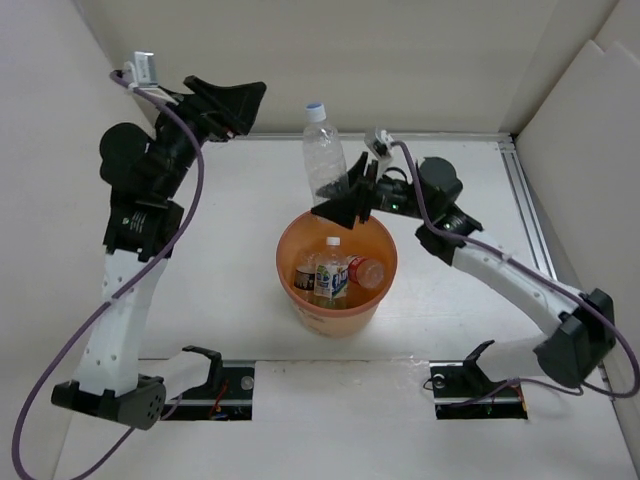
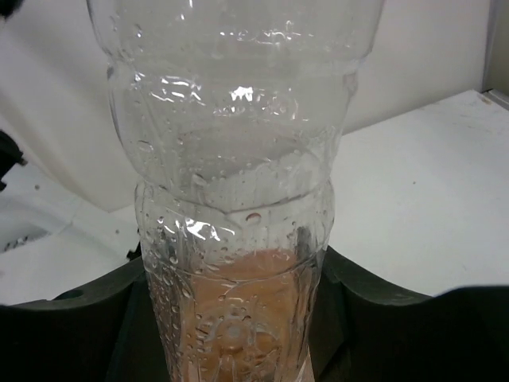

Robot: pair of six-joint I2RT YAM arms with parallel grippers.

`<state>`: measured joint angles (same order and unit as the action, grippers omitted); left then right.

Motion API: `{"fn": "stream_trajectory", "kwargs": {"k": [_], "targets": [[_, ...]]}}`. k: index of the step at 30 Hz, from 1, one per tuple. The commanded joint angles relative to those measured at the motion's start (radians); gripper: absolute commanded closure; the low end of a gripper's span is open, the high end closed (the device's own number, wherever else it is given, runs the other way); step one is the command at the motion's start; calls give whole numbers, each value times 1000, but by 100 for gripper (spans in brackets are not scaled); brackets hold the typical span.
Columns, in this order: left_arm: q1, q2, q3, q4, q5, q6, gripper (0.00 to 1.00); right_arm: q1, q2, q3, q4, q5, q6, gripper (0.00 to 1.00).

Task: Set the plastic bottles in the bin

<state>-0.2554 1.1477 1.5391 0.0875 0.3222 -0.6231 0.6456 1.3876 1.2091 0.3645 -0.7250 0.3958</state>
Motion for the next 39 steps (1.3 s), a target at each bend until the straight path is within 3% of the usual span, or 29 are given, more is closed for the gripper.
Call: {"fn": "stream_trajectory", "kwargs": {"k": [1, 2, 3, 5, 7, 15, 23, 27, 33, 39], "targets": [[1, -65, 69, -168, -222, 60, 0, 58, -154, -103, -28, 114, -135, 88], [1, -80, 69, -183, -235, 60, 0, 58, -180, -130, -38, 137, -146, 76], [1, -89, 52, -183, -245, 71, 0, 58, -202, -181, -38, 160, -146, 42], [1, -120, 14, -193, -245, 71, 0, 58, -257, -212, -58, 183, -146, 9], [1, -135, -11, -206, -245, 80, 0, 68, -289, -255, -67, 194, -146, 0], [1, -148, -76, -311, -294, 115, 0, 97, -397, -238, -243, 393, -230, 0], [1, -218, -224, -420, -503, 163, 0, 97, -440, -48, -622, 949, -336, 0], [1, -273, -324, -466, -593, 194, 0, 97, -482, 10, -774, 1137, -327, 0], [1, -406, -434, -543, -803, 156, 0, 88, -587, 41, -970, 1295, -305, 0], [1, -604, -559, -578, -910, 95, 0, 68, -637, 84, -1206, 1417, -235, 0]]}}
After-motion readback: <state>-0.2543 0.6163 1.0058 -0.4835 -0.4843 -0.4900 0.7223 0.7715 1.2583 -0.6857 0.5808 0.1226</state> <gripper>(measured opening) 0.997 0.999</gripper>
